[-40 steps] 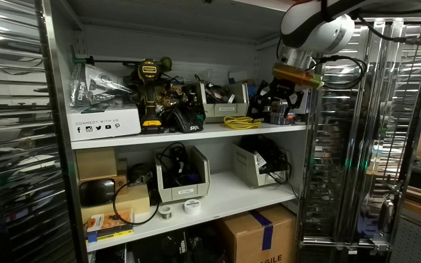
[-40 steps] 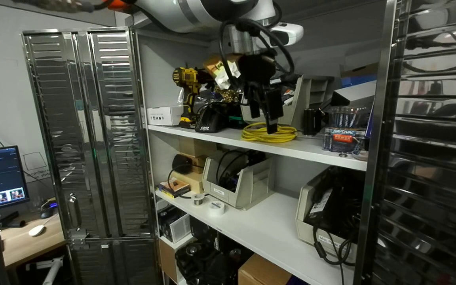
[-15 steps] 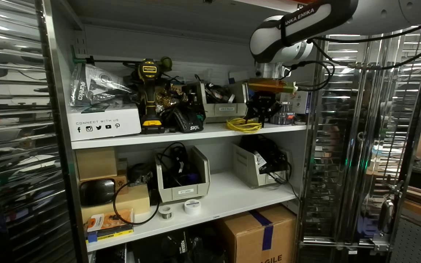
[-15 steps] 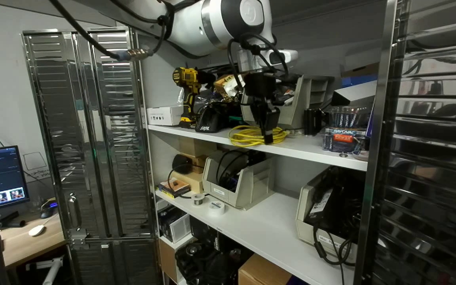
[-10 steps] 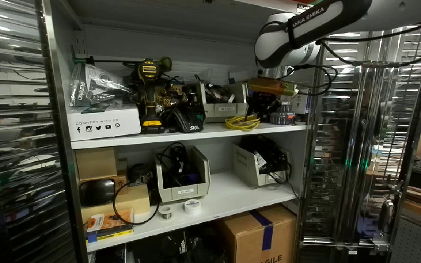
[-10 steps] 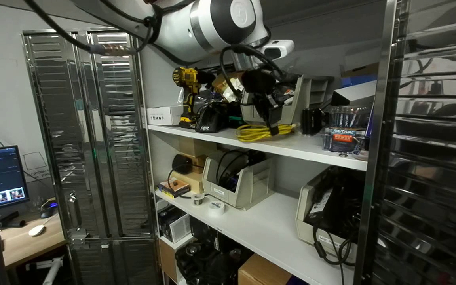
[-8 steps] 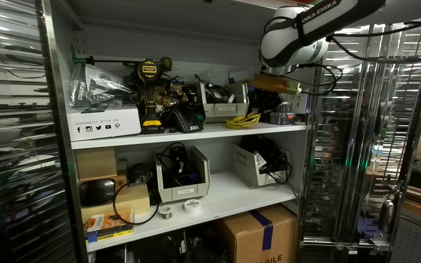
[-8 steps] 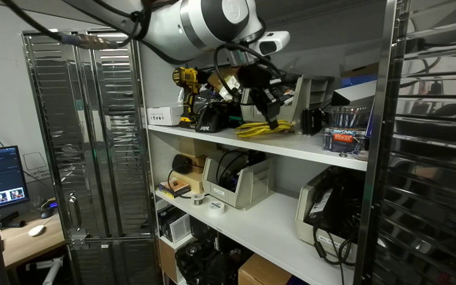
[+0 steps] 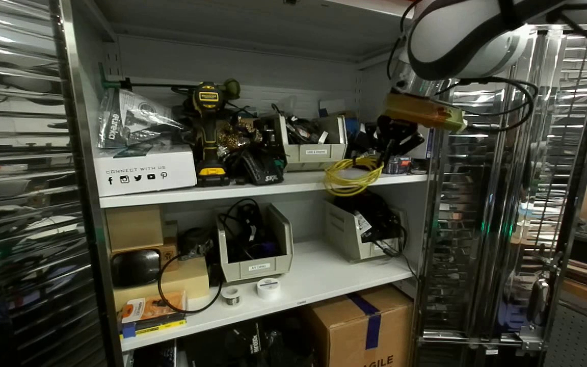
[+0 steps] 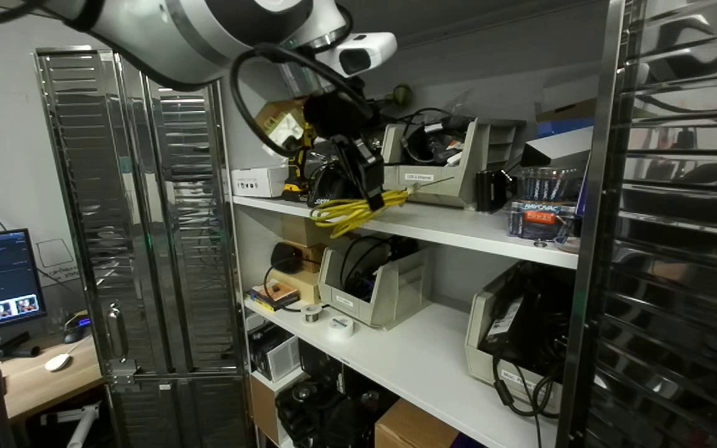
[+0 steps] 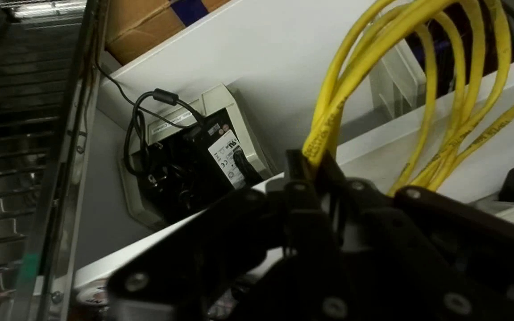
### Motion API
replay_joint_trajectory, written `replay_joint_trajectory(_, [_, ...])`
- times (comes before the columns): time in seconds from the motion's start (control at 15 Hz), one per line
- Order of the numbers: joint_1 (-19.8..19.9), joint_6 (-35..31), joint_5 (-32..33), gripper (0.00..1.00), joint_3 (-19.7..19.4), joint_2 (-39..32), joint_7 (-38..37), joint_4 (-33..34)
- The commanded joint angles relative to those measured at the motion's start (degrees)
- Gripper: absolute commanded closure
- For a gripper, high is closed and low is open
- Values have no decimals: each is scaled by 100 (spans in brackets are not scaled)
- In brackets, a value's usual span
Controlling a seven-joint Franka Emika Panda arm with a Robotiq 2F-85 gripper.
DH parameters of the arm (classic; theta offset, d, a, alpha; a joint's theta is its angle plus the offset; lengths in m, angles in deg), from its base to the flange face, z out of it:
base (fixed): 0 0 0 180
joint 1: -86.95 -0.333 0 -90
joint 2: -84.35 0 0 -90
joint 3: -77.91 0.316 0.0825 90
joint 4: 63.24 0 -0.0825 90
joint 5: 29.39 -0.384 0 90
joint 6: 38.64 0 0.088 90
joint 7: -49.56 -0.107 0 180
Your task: Pick up the yellow cable and put it in the tool box
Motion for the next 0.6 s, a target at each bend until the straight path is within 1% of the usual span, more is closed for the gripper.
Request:
replay_joint_trajectory(0.0, [341,-1117,279,95,314,937,-465,-1102])
replay_joint_trajectory(0.2, [656,-1677,179,96,546,929,-955,-1003])
replay_joint_trajectory(0.4, [856,-2111,-21,96,683,473,-1462,-458])
replay_joint_trajectory(0.53, [958,-2306,-79,96,755,29,-1905,48])
